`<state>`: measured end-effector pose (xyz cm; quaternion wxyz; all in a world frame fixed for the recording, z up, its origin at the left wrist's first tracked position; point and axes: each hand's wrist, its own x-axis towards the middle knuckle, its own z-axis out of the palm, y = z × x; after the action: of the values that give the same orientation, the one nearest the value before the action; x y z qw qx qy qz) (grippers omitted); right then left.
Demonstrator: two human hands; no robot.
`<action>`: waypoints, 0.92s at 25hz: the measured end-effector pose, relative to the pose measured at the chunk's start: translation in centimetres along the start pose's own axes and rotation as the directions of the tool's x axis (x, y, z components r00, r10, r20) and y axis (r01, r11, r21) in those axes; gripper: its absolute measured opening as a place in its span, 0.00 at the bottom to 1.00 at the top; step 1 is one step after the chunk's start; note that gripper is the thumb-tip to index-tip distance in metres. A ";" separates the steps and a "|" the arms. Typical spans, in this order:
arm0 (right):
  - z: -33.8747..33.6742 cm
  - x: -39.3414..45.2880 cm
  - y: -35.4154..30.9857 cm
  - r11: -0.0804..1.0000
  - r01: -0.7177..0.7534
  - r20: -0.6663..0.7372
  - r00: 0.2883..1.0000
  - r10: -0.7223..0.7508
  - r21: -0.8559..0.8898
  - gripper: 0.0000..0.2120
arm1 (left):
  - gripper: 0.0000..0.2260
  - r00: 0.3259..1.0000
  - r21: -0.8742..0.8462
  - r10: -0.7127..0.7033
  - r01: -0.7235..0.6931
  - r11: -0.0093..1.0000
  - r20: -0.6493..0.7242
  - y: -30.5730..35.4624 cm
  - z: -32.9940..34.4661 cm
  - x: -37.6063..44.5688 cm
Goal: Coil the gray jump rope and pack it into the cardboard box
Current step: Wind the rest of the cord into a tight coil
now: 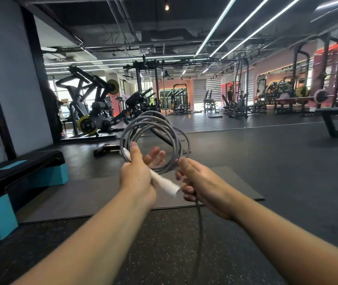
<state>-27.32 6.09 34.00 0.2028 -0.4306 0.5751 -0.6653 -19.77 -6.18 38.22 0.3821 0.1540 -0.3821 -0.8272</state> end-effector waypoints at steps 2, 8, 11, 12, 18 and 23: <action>1.4 0.1 0.6 0.994 0.052 -0.008 0.999 -0.052 0.096 0.40 | 0.21 0.995 -0.038 -0.034 0.030 0.999 -0.097 -0.4 1.7 -0.9; 4.3 0.5 0.6 0.976 0.170 -0.237 0.962 -0.134 0.139 0.31 | 0.23 0.975 -0.006 -0.206 0.206 0.978 -0.087 -0.9 3.2 -2.8; 4.5 1.1 0.1 0.972 0.135 -0.398 0.916 -0.049 0.191 0.07 | 0.19 0.953 0.006 -0.302 0.302 0.953 -0.007 -2.2 2.5 -2.5; 4.3 1.2 -0.1 0.972 0.112 -0.411 0.911 -0.018 0.206 0.06 | 0.18 0.952 0.029 -0.305 0.305 0.952 0.004 -2.6 2.2 -2.3; 1.8 1.5 -1.9 0.976 0.026 -0.355 0.929 -0.103 -0.216 0.13 | 0.40 0.945 0.531 0.156 0.022 0.847 -0.288 -1.7 -0.6 -2.2; -1.2 1.7 -4.8 0.742 -0.021 -0.121 0.989 -0.082 -0.670 0.13 | 0.51 0.248 0.400 0.317 -0.642 -0.654 0.916 2.4 -1.4 -1.9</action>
<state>-28.17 6.71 39.10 -0.0180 -0.4353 0.7814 -0.4467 -16.55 -6.47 39.04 0.4992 -0.0064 -0.8546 0.1427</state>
